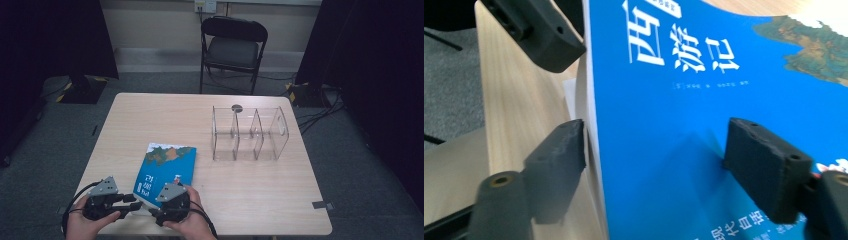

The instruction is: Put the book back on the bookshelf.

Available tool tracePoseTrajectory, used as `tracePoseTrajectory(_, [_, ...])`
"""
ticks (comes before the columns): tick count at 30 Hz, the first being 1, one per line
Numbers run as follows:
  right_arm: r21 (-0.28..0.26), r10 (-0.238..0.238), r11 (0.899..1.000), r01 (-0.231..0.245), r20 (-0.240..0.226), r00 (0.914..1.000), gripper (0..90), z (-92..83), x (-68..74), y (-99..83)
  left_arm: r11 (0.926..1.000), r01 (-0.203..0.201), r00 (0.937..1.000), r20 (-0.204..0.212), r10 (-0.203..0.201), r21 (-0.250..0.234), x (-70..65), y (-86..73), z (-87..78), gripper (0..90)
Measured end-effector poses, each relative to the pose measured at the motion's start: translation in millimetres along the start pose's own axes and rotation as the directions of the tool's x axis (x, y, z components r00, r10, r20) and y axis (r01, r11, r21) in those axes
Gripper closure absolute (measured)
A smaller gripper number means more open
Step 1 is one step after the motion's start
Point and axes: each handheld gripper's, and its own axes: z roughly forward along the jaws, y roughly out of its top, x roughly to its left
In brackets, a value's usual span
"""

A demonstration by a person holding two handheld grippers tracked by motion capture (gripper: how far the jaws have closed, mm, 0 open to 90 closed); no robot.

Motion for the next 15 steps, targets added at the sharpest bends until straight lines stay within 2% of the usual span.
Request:
tracePoseTrajectory(5, [-0.009, 0.032, 0.999, -0.032, -0.001, 0.9995, 28.5, 0.2, -2.5, 0.0, 1.0000, 0.004, 1.0000, 0.002, -0.004, 0.003, 0.7, -0.4, -0.2, 63.3])
tracePoseTrajectory(15, [-0.004, 0.009, 1.000, -0.009, 0.048, 0.9988, 27.4, 2.7, 5.3, 0.3, 0.9998, 0.017, 0.9998, 0.003, -0.017, -0.002, 0.5, 0.3, 0.4, 63.3])
